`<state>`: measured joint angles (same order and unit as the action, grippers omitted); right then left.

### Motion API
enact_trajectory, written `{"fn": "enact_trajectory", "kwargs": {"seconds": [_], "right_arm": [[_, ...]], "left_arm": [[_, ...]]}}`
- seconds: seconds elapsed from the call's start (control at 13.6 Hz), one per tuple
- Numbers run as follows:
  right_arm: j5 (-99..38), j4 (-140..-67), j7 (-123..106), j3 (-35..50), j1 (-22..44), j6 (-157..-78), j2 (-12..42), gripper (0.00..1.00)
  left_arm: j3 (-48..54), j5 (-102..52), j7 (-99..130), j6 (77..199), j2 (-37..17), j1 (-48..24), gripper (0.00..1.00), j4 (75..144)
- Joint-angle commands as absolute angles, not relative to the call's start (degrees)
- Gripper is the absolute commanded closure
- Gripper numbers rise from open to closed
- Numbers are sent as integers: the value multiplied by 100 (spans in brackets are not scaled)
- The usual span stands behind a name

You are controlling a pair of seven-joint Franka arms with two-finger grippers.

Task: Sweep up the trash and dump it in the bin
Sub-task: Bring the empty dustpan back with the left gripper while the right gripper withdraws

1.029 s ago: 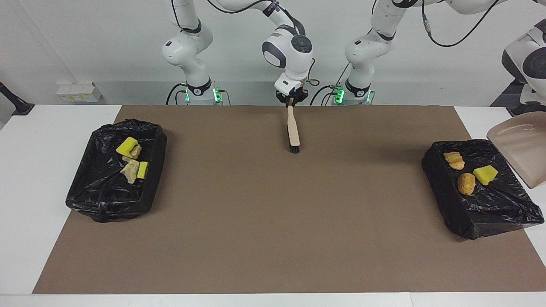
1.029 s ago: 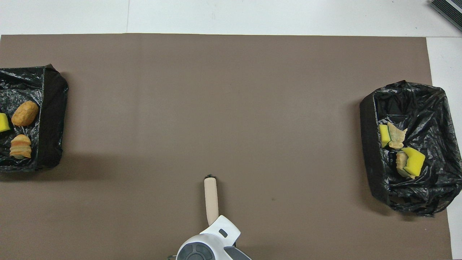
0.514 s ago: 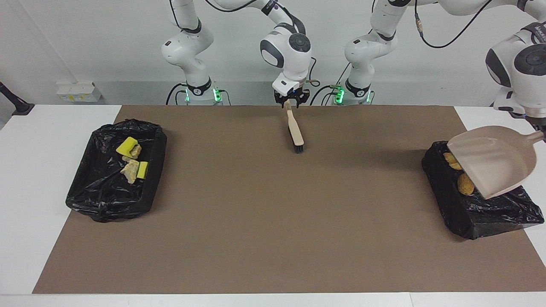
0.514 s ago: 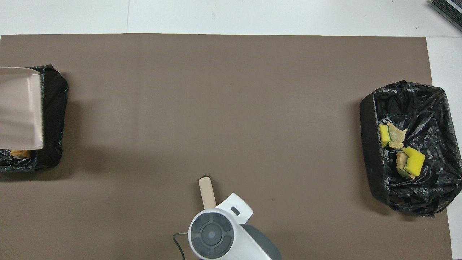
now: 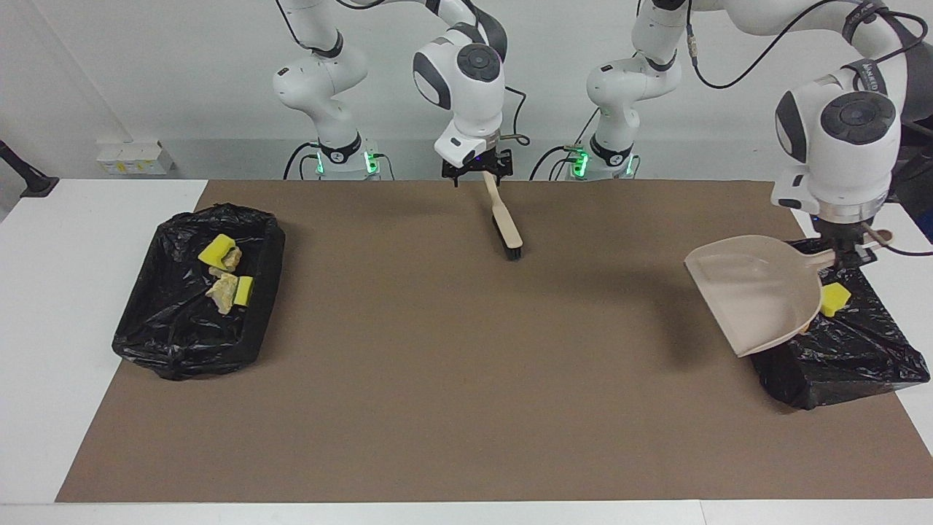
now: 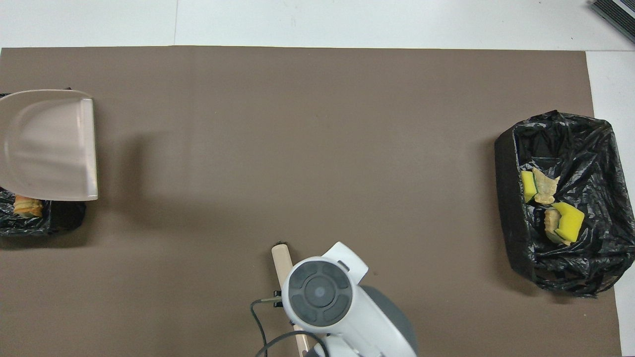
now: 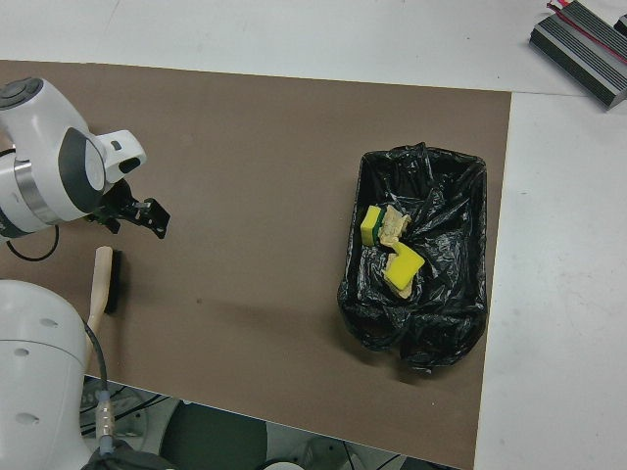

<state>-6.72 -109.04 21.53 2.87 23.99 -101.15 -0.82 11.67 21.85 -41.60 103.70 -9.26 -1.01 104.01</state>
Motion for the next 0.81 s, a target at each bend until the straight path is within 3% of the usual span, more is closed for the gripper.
{"fn": "enact_trajectory", "kwargs": {"seconds": [0.0,0.44,0.73], "right_arm": [[-519,-10486,1208,334,1708,-9687,-44,0],[-36,-10327,-508,334,240,-9536,-35,0],[316,-10057,-650,308,-368,-9545,-44,0]], "left_arm": [[1055,1681,-2335,10441,-949,-719,100,10626],[1046,161,374,10801,-1274,-1703,100,10530],[1046,-456,1613,11064,-1512,-2232,100,10415]]}}
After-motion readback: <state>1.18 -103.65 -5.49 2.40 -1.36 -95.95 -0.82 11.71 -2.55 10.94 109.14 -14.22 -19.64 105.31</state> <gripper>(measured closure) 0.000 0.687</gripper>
